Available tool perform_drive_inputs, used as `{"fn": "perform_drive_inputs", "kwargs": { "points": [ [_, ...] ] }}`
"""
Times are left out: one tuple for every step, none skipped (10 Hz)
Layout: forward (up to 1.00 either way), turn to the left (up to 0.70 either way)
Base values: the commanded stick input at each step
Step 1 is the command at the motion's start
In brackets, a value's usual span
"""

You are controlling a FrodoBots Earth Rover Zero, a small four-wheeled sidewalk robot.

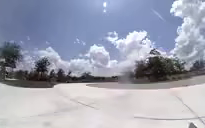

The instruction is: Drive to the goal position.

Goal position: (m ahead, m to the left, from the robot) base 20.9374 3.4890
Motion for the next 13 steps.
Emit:
{"fn": "perform_drive_inputs", "kwargs": {
  "points": [
    [0.85, -0.01],
    [0.85, -0.01],
    [0.85, -0.01],
    [0.85, 0.01],
    [0.85, 0.08],
    [0.85, 0.3],
    [0.85, 0.33],
    [0.85, 0.33],
    [0.85, 0.15],
    [0.85, -0.01],
    [0.85, -0.01],
    [0.85, -0.01],
    [0.85, -0.01]
  ]
}}
